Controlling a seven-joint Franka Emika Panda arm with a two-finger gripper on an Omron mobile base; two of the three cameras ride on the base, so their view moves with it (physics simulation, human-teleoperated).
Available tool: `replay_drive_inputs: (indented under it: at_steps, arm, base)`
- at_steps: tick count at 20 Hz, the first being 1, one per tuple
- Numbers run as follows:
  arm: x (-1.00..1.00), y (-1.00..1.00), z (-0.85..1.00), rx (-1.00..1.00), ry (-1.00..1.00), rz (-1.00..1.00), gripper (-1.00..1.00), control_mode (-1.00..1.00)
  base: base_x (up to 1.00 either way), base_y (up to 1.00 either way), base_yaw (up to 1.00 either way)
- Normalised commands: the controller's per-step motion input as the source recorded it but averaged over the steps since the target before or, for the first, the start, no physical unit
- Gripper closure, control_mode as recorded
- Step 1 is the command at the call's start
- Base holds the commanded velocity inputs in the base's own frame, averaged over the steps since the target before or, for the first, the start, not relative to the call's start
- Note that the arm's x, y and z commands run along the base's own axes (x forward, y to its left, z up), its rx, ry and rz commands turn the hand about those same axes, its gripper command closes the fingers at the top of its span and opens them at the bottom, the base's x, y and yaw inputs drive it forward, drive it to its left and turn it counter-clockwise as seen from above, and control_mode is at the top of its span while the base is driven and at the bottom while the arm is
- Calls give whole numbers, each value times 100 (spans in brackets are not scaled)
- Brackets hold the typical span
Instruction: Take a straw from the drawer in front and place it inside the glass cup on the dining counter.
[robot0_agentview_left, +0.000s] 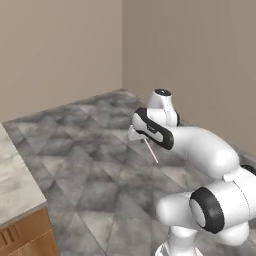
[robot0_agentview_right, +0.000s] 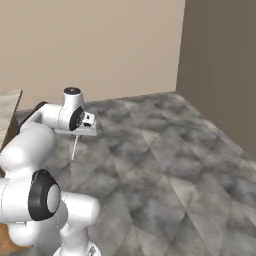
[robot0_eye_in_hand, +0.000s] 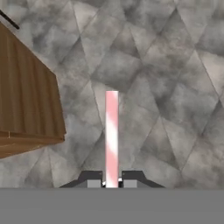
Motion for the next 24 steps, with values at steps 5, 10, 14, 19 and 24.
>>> replay_drive_inputs:
  at_steps: [5, 10, 14, 19, 24]
  arm:
    - [0, 0, 0, 0, 0, 0, 100, 100]
    - [0, 0, 0, 0, 0, 0, 100, 100]
    - [0, 0, 0, 0, 0, 0, 100, 100]
    - [0, 0, 0, 0, 0, 0, 100, 100]
    - [0, 0, 0, 0, 0, 0, 100, 100]
  base:
    - [70, -17, 69]
    - [57, -27, 68]
    - [54, -37, 64]
    - [44, -75, 46]
    - [16, -100, 29]
